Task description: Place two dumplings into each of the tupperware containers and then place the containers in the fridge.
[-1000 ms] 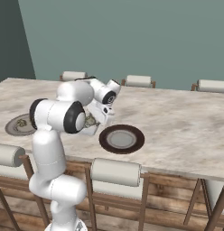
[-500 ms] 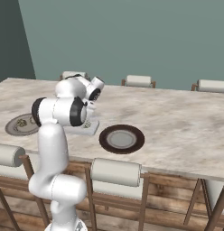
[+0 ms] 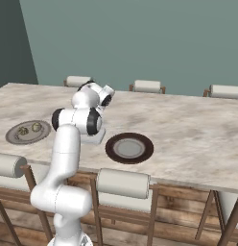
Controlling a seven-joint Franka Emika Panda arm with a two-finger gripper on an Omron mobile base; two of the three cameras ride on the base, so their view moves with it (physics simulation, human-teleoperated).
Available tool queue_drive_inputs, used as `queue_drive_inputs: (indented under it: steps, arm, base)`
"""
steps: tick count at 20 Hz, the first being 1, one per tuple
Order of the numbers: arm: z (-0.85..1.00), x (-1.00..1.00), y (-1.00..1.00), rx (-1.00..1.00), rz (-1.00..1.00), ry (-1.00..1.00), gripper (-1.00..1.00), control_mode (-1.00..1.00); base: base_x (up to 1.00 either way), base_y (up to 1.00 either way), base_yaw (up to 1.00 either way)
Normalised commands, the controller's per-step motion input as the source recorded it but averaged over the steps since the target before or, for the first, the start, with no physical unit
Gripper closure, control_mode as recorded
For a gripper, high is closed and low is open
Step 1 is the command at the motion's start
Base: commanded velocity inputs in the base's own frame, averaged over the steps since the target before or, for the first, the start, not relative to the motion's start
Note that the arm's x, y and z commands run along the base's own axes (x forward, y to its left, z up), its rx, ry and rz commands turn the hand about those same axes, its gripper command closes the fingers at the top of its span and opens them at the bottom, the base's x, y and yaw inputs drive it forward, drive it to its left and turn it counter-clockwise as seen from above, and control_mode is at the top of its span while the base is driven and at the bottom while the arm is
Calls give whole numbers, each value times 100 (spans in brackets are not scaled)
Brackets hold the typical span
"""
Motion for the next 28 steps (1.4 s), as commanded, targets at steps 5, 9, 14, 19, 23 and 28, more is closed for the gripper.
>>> queue_drive_inputs:
  steps: [5,9,14,19,23,28]
  arm:
    - [-72,-36,0,-7,-4,19,100,-100]
    - [-28,-79,0,0,-2,2,100,-100]
    - [-5,-98,1,0,-2,-7,-100,-100]
    - [-6,-45,1,0,-3,-5,-100,-100]
    - [0,37,17,4,-12,-13,-100,-100]
    - [26,33,4,9,-11,-14,-100,-100]
  base:
    - [0,0,0]
    - [0,0,0]
    - [0,0,0]
    - [0,0,0]
    - [0,0,0]
    - [0,0,0]
